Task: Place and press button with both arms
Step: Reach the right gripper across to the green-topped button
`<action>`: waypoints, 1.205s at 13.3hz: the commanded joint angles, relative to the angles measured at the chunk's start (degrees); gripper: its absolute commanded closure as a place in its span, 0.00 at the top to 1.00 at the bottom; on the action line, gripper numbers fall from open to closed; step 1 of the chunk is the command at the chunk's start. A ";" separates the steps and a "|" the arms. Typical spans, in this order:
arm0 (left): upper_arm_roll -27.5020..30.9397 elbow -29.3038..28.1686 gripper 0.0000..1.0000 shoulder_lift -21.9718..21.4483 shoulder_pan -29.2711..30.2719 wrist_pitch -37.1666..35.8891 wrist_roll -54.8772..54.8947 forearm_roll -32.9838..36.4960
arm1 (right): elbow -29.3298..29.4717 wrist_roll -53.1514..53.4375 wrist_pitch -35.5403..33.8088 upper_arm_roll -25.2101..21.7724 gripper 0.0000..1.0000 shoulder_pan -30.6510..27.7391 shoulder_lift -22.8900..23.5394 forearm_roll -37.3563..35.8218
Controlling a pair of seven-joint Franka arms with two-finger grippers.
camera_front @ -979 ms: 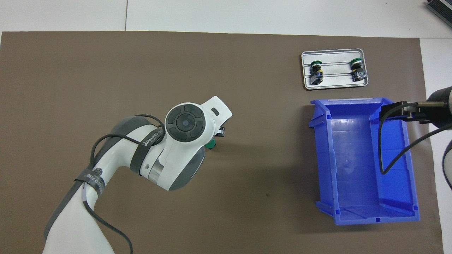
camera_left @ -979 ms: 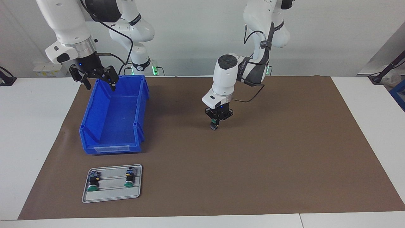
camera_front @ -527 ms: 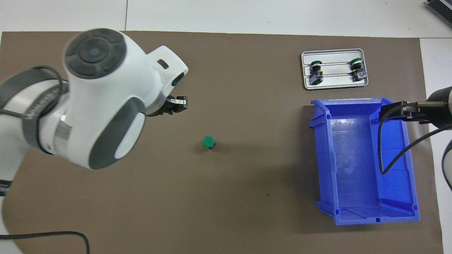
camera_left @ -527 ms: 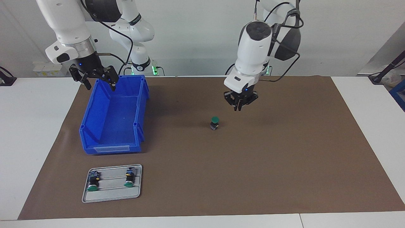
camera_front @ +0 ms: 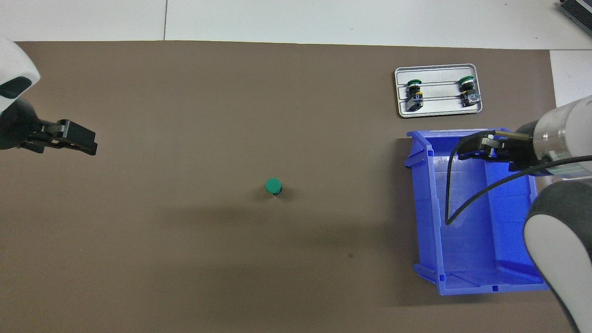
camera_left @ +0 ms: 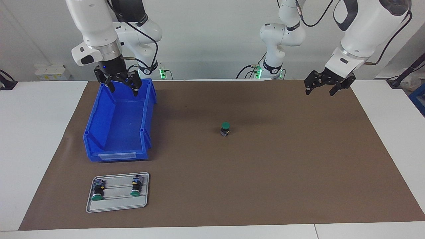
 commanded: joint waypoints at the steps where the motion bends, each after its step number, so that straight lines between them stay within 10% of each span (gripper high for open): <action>1: -1.02 -2.72 0.99 -3.57 2.38 -2.29 3.70 1.64 | -2.89 6.95 3.22 0.06 0.94 2.93 -0.55 -0.48; 8: -1.02 -18.89 1.00 -11.04 4.07 7.10 3.80 1.73 | -1.06 26.54 10.07 0.06 0.94 13.73 7.69 -2.07; 16: -1.64 -17.41 1.00 -9.82 3.19 14.84 3.36 2.26 | 6.24 47.91 19.66 0.06 0.94 23.15 22.90 -2.95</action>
